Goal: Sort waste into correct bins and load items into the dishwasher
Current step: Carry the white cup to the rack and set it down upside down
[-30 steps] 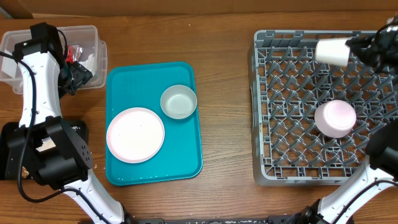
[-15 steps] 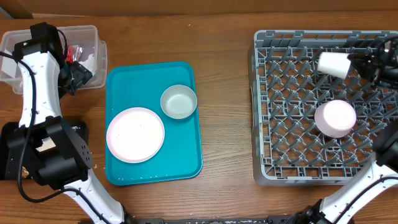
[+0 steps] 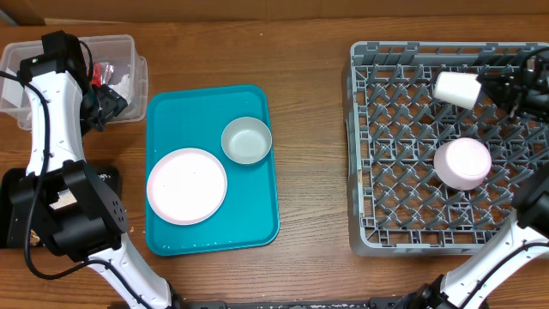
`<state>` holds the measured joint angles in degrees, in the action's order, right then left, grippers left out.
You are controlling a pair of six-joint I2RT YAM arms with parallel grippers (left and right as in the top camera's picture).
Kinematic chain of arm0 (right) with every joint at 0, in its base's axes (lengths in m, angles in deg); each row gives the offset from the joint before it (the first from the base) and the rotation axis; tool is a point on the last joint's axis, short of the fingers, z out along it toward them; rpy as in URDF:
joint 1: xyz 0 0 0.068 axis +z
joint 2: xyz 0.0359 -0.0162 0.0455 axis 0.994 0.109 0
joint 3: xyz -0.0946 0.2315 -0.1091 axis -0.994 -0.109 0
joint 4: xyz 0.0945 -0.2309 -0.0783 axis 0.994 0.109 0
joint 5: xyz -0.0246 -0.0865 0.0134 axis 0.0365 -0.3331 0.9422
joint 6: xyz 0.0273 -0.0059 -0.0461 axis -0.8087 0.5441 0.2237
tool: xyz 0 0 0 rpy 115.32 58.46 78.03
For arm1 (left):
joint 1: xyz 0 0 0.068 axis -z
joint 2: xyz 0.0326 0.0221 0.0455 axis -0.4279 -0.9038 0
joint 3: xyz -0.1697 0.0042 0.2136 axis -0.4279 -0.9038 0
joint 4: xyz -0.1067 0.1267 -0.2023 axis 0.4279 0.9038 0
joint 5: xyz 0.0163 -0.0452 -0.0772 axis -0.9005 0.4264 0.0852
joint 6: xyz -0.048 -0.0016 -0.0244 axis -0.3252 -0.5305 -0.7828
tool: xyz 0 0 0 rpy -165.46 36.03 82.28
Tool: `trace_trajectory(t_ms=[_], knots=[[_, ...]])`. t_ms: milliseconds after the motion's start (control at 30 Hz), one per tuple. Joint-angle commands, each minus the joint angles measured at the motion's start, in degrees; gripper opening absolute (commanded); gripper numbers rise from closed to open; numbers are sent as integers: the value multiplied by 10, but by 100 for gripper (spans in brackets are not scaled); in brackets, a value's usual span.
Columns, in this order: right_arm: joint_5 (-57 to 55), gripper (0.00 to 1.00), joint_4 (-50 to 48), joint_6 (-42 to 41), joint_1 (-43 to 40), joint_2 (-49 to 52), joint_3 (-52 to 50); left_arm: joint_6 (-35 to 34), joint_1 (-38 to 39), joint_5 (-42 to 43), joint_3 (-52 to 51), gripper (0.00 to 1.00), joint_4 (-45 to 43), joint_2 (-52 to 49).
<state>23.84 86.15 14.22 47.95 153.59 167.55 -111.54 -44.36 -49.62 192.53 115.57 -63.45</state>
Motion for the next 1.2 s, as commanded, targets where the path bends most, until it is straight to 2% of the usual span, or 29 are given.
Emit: trace_trajectory(t_ms=[0,100,767,933,1167], knots=[[-20,4,-3,3,17,1,-4,-7,-2,-3,-2,100,0,0],[-65,4,-3,-10,18,11,-4,-7,-2,-4,-2,100,0,0],[-172,5,30,-52,-65,28,3,-7,-2,-4,-2,100,0,0],[-252,6,52,-107,-82,17,53,-7,-2,-3,-2,100,0,0],[-440,17,125,-204,-86,-36,210,-7,-2,-4,-2,100,0,0]])
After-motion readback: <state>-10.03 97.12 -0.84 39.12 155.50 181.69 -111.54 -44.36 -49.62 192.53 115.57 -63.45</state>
